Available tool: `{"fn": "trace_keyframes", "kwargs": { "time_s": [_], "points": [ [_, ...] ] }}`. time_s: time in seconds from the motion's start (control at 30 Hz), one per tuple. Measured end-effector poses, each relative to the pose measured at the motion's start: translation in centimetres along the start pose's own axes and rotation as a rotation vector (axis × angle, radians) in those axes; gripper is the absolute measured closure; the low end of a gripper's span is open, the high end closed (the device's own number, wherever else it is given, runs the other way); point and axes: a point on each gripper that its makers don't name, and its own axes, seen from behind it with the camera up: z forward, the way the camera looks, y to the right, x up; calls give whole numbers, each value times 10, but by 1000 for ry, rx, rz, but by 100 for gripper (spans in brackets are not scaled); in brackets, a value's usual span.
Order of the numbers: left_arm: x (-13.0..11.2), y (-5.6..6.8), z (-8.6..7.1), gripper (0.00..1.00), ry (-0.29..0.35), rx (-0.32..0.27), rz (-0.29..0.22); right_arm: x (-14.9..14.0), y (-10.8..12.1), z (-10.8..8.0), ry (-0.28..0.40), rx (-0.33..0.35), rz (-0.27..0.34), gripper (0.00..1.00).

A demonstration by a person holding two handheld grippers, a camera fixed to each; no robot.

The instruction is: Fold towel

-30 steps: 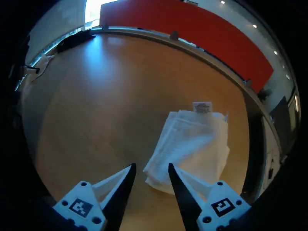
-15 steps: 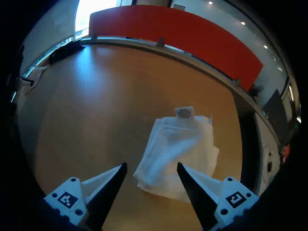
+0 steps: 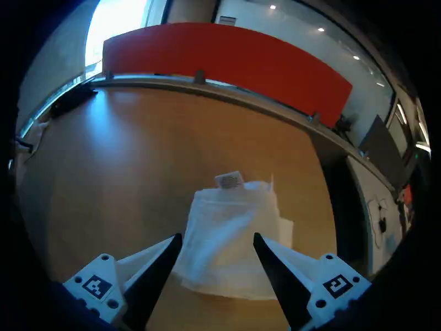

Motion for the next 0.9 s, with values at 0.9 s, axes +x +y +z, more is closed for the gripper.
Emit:
{"fn": "trace_keyframes", "kwargs": {
  "time_s": [0.9],
  "points": [
    [-5, -3, -3, 12, -15, 19, 7, 4, 35, 44, 2, -94, 109, 0]
  ]
}}
